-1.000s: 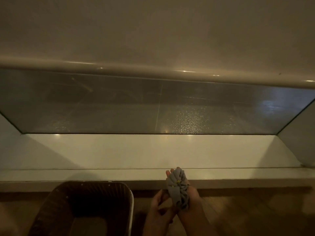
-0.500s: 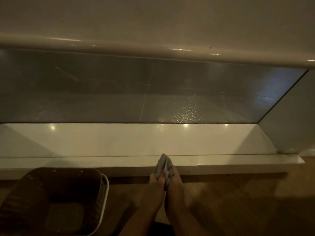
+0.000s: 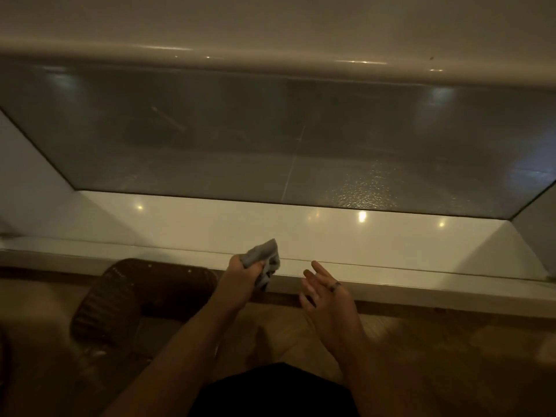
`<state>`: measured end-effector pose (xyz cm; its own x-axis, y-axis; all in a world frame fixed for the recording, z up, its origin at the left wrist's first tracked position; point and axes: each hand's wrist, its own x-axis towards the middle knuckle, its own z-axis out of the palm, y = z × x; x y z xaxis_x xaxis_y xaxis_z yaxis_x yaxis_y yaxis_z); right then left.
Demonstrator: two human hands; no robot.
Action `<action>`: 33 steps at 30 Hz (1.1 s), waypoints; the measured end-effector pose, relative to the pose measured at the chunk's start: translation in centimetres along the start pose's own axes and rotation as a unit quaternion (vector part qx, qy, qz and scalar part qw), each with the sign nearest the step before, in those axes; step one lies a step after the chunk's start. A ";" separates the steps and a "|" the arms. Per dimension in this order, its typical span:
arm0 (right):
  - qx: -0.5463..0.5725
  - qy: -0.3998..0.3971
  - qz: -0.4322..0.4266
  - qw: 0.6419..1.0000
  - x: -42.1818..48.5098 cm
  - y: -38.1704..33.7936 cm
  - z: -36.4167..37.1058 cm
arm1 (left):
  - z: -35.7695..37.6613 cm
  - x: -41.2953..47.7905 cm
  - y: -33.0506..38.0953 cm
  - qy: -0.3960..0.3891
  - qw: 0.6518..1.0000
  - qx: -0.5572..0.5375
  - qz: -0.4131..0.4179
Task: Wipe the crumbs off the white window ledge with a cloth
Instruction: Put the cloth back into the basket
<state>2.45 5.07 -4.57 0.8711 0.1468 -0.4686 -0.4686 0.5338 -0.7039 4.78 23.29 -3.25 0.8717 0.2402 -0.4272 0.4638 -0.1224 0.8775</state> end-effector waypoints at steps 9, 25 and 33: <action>-0.368 -0.044 0.110 0.922 2.8 6.1 9.7 | -10.9 -1.2 -0.8 0.127 0.989 0.073 0.014; -0.691 -0.021 -0.049 0.721 2.6 10.5 10.6 | -14.9 1.2 -5.8 0.053 0.922 0.384 0.019; -0.670 -0.022 -0.042 0.741 1.9 5.5 4.9 | -7.6 2.3 -5.3 -0.041 0.904 0.425 0.026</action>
<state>2.25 12.40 -6.70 0.8953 0.2034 -0.3962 -0.1115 -0.7590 -0.6415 3.12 31.77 -7.25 0.8883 0.1451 -0.4356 0.3458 -0.8355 0.4269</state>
